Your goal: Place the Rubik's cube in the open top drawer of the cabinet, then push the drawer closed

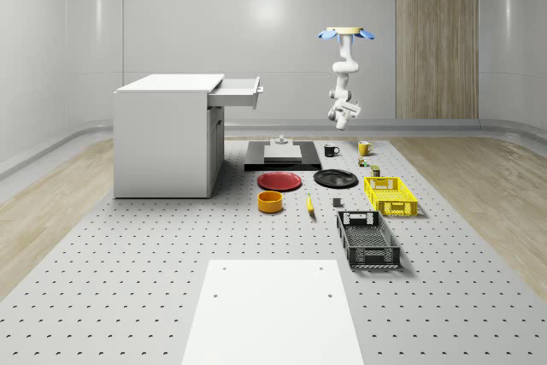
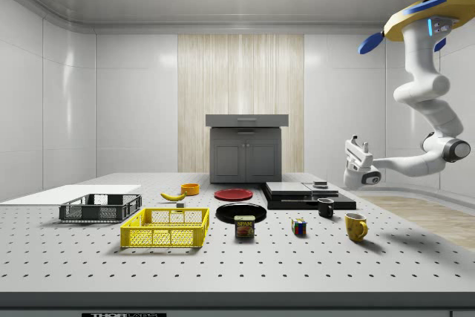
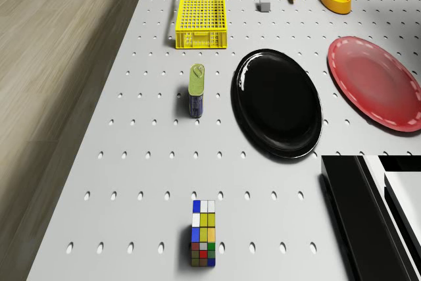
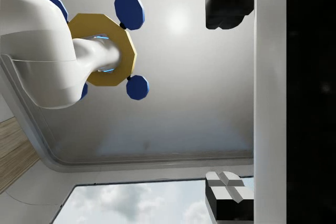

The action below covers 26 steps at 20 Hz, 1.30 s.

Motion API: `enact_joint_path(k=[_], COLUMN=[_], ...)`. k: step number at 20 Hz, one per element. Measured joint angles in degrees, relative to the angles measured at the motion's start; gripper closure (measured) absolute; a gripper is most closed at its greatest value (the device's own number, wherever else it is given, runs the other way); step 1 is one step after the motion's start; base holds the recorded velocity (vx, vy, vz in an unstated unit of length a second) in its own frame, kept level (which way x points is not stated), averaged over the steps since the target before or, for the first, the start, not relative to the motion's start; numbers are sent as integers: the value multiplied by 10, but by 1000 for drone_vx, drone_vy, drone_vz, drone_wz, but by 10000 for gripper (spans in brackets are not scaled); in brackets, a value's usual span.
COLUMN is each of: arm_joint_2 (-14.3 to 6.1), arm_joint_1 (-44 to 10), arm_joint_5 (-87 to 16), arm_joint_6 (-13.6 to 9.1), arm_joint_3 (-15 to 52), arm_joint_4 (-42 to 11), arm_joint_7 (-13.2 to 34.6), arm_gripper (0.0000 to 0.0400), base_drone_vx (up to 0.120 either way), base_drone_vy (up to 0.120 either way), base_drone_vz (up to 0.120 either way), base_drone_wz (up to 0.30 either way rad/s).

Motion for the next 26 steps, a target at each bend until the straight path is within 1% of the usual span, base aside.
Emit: enact_joint_path(k=[3, 5, 8, 10, 11, 13, 16, 19, 21, 23, 26], arm_joint_2=[-9, -20, -42, -59, -67, -83, -105, -126, -138, -149, -163], arm_joint_1=[-27, -53, -105, -153, -180, -241, -333, -408, -445, -473, -503], arm_joint_5=[-117, -222, -410, -540, -602, -709, -824, -888, -912, -927, -939], arm_joint_6=[6, 11, 15, 9, 2, -20, -61, -96, -113, -124, -133], arm_joint_3=[80, 147, 257, 326, 357, 411, 471, 512, 530, 544, 558], arm_joint_4=[-39, -85, -187, -262, -297, -355, -409, -434, -442, -447, -451], arm_joint_7=[19, 40, 90, 136, 162, 213, 282, 333, 357, 376, 395], arm_gripper=[0, 0, 0, 0, 0, 0, 0, 0, 0, 0, 0], base_drone_vx=[120, 120, 120, 120, 120, 120, 120, 120, 120, 120, 120], base_drone_vy=[0, 0, 0, 0, 0, 0, 0, 0, 0, 0, 0], base_drone_vz=[-120, -100, -120, -120, -120, -120, -120, -120, -120, -120, -120], base_drone_wz=[0, 0, 0, 0, 0, 0, 0, 0, 0, 0, 0])
